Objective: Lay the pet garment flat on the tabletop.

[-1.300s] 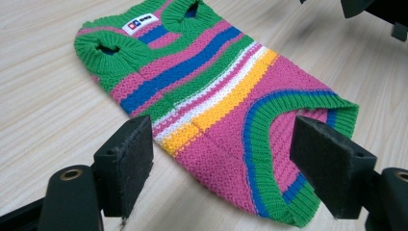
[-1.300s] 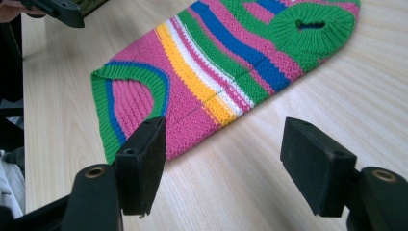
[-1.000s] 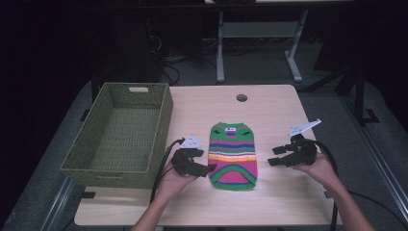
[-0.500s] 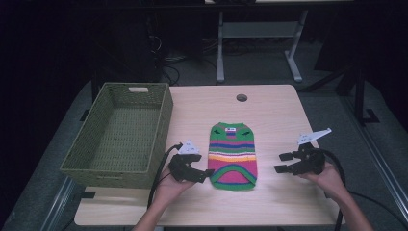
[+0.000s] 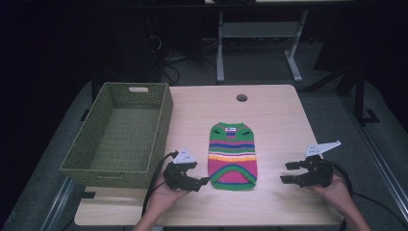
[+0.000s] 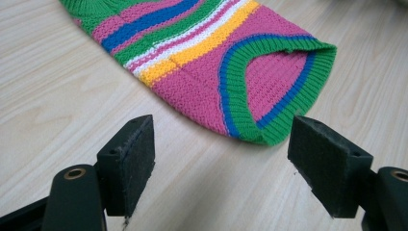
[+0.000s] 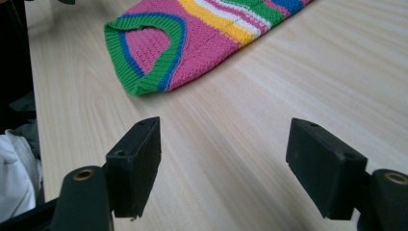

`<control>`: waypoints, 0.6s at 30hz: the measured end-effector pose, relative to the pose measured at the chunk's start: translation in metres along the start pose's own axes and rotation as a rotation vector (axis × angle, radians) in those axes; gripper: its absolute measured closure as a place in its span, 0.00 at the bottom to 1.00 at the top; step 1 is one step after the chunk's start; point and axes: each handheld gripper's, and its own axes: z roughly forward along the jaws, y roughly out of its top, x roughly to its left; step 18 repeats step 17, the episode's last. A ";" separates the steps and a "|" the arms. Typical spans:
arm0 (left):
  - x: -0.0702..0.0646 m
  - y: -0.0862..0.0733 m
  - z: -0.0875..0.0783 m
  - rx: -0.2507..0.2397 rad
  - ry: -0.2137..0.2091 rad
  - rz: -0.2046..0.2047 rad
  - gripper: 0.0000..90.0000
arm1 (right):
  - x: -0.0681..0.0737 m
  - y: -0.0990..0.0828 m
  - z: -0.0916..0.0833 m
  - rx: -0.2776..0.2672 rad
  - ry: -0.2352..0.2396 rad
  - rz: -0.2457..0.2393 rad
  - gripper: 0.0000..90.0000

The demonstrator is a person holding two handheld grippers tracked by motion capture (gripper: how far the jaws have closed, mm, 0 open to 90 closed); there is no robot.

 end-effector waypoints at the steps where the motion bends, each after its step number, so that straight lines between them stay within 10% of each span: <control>1: 0.000 -0.001 -0.001 -0.001 -0.002 0.002 0.27 | 0.001 -0.003 -0.001 -0.005 0.003 0.011 0.31; 18: -0.014 -0.021 -0.008 -0.036 -0.040 -0.025 0.27 | 0.024 -0.038 -0.012 -0.067 -0.010 0.017 0.29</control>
